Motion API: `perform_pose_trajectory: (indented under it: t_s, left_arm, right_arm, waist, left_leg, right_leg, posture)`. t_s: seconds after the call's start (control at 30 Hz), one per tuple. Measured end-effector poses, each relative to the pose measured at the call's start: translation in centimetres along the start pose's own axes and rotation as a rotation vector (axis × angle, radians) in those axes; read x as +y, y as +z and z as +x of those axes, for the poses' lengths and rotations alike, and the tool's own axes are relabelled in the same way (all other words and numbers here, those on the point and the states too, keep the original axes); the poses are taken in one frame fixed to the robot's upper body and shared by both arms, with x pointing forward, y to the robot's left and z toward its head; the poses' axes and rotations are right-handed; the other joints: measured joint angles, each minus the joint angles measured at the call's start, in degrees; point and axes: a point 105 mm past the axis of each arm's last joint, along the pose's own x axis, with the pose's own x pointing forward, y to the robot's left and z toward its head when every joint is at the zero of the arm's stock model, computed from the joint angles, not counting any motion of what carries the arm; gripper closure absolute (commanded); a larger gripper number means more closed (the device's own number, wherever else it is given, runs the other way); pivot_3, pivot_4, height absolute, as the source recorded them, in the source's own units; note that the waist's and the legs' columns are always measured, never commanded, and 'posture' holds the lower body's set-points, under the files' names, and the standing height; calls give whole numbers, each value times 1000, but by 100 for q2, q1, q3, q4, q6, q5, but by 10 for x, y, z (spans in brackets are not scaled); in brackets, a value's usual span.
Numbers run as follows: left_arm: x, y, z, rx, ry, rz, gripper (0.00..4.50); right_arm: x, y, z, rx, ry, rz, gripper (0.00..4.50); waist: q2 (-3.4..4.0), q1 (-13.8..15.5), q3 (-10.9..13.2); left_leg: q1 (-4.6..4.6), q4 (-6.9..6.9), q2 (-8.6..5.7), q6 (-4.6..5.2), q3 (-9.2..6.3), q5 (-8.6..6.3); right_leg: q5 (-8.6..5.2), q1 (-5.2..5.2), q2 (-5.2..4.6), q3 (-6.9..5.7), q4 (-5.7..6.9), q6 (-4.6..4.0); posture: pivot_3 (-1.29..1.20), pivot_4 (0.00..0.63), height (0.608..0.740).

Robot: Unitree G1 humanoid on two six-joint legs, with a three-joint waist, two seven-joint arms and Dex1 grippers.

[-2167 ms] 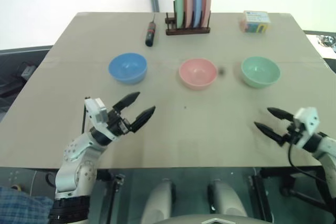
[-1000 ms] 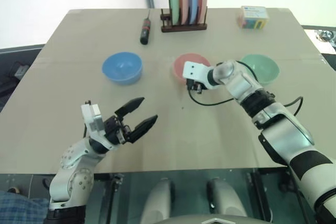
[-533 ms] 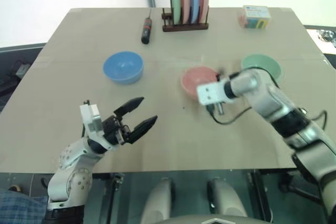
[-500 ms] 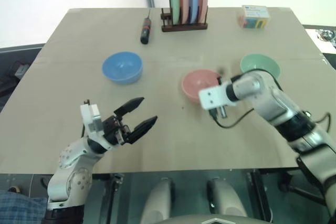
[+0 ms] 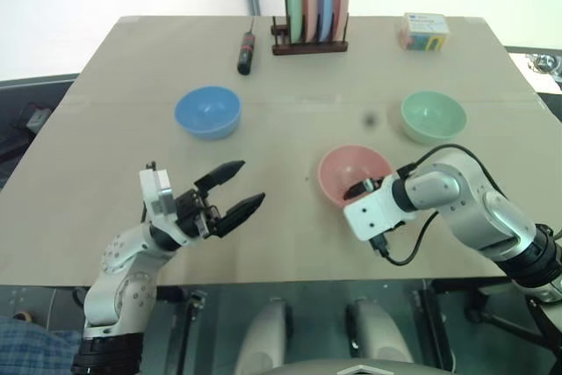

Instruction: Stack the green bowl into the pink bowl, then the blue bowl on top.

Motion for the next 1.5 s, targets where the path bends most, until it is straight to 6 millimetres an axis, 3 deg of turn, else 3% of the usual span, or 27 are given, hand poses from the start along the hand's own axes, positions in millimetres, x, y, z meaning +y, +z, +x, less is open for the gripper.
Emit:
perform_pose_trajectory:
  t_s: [0.1, 0.23, 0.3, 0.33, 0.43, 0.53, 0.63, 0.87, 0.97, 1.3, 1.4, 1.5]
  left_arm:
    - [0, 0, 0, 4, -5, -4, 0]
    - [-1, -1, 0, 4, -15, -6, 0]
    - [-2, -1, 0, 4, -21, -7, 0]
    - [-2, -1, 0, 4, -21, -7, 0]
    - [-2, -1, 3, -4, -30, -10, 0]
    - [-2, -1, 4, -8, -35, -15, 0]
    - [-3, -3, 5, -7, -43, -20, 0]
    - [-4, -3, 8, -8, -56, -24, 0]
    - [-4, -4, 8, -8, -56, -27, 0]
    - [-4, -4, 6, -4, -51, -27, 0]
    - [-3, -5, 4, -2, -45, -28, 0]
    - [-3, -5, 4, -1, -44, -28, 0]
  right_arm:
    - [-3, 2, -31, -72, 2, 102, 43]
    - [-27, 3, -65, -159, -97, 230, 43]
    - [-52, -21, -83, -148, -230, 377, 43]
    - [-54, -22, -84, -147, -238, 385, 43]
    - [-79, -54, -93, -125, -383, 535, 43]
    - [-87, -86, -95, -98, -459, 663, 43]
    - [-83, -133, -94, -8, -535, 804, 43]
    - [-70, -181, -78, 73, -577, 972, 43]
    - [-46, -206, -56, 131, -535, 1071, 43]
    - [-46, -208, -40, 121, -521, 1000, 3818]
    - [-55, -207, -47, 130, -543, 958, 4470]
    - [-54, -207, -47, 139, -535, 938, 4470]
  waist:
    - [2, 21, 3]
    - [3, 4, 3]
    - [2, 5, 3]
    - [2, 6, 2]
    - [2, 11, 2]
    - [2, 24, 2]
    - [3, 22, 3]
    - [4, -28, 4]
    - [4, -30, 3]
    - [-10, -45, -7]
    - [-16, -37, -14]
    - [-31, -28, -23]
  left_leg:
    - [-1, 1, -3, 0, -38, 0]
    - [2, 0, -1, 0, -44, 0]
    - [3, 2, -2, -1, -44, 1]
    - [3, 5, -2, -1, -43, 1]
    - [0, 5, -4, -2, -40, 1]
    - [-6, 3, -6, -2, -39, 1]
    - [-10, -4, -8, -1, -29, 1]
    - [-4, -6, -6, -1, 0, 1]
    - [-2, -4, -6, -1, 3, 1]
    - [15, 13, -2, 7, 18, 7]
    - [22, 13, -2, 8, 17, 10]
    - [25, 12, 1, 8, 15, 10]
  right_leg:
    - [0, 11, -3, -14, -6, -1]
    - [2, 12, -1, -21, -2, -5]
    - [4, 13, -2, -22, -3, -8]
    - [4, 14, -1, -22, -2, -9]
    - [4, 13, -2, -22, -3, -9]
    - [5, 11, -2, -23, -4, -9]
    - [4, 7, -4, -22, -9, -9]
    - [5, 5, -3, -14, -4, -9]
    - [5, 7, -3, -12, -2, -9]
    - [11, 20, 4, 10, 6, -7]
    - [14, 26, 5, 11, 6, -6]
    - [14, 32, 8, 9, 3, -7]
  posture:
    - [0, 150, 740]
    - [0, 150, 740]
    - [0, 150, 740]
    - [0, 150, 740]
    - [0, 150, 740]
    - [0, 150, 740]
    - [0, 150, 740]
    - [0, 150, 740]
    - [0, 150, 740]
    - [0, 150, 740]
    - [0, 150, 740]
    - [0, 150, 740]
